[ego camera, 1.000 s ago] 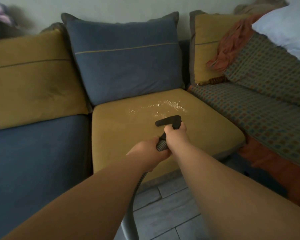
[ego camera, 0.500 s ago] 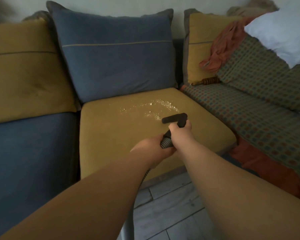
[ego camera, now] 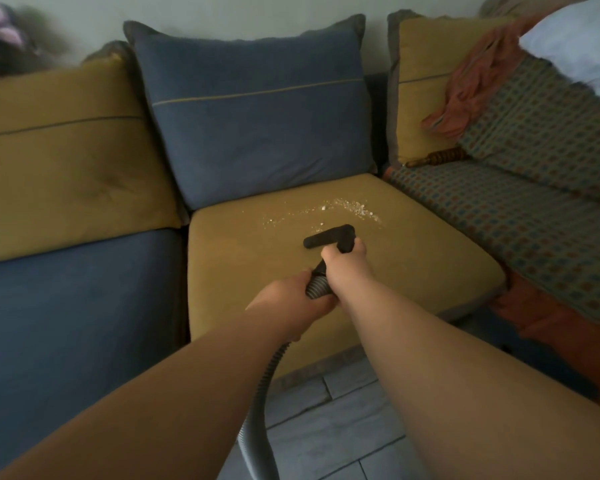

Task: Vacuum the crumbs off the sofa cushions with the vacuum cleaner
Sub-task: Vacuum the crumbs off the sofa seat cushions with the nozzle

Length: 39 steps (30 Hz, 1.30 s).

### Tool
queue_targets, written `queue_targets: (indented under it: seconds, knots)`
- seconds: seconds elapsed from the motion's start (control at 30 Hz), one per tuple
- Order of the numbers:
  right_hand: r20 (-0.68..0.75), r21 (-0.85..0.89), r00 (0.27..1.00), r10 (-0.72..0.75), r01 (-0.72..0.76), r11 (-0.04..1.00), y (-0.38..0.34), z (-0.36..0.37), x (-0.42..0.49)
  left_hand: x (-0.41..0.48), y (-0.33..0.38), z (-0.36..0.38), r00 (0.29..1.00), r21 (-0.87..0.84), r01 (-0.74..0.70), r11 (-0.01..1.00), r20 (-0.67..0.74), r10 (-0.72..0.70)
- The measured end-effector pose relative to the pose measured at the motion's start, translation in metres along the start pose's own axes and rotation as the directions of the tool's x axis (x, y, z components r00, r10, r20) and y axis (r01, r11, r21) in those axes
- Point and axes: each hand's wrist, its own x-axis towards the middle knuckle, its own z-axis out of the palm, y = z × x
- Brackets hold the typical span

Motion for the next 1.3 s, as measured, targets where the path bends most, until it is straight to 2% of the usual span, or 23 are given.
queue_targets:
  seconds: [0.2, 0.4, 0.57, 0.97, 1.13, 1.3]
  knots:
    - [-0.176, -0.026, 0.984, -0.013, 0.009, 1.0, 0.011, -0.046, 0.019, 0.017, 0.035, 0.029, 0.995, -0.012, -0.082, 0.997, 0.06, 0.082]
    - [-0.247, -0.018, 0.968, -0.043, 0.04, 0.999, 0.013, -0.083, 0.038, 0.04, 0.067, 0.049, 0.985, -0.016, -0.145, 0.989, 0.095, 0.145]
    - [-0.205, -0.027, 0.977, -0.067, 0.063, 0.998, 0.008, -0.073, 0.043, 0.045, 0.059, 0.042, 0.99, -0.004, -0.109, 0.994, 0.089, 0.109]
    - [-0.024, -0.066, 0.994, -0.105, 0.104, 0.992, -0.002, -0.003, 0.026, 0.025, -0.002, 0.009, 1.0, -0.027, -0.006, 1.0, -0.022, 0.005]
    - [-0.068, -0.044, 0.992, -0.107, 0.104, 0.994, 0.004, -0.013, 0.027, 0.029, 0.006, 0.014, 0.999, -0.008, -0.034, 0.999, -0.005, 0.034]
    - [-0.185, -0.017, 0.978, -0.101, 0.099, 0.995, 0.003, -0.041, 0.036, 0.041, 0.033, 0.026, 0.995, -0.013, -0.095, 0.995, 0.03, 0.095]
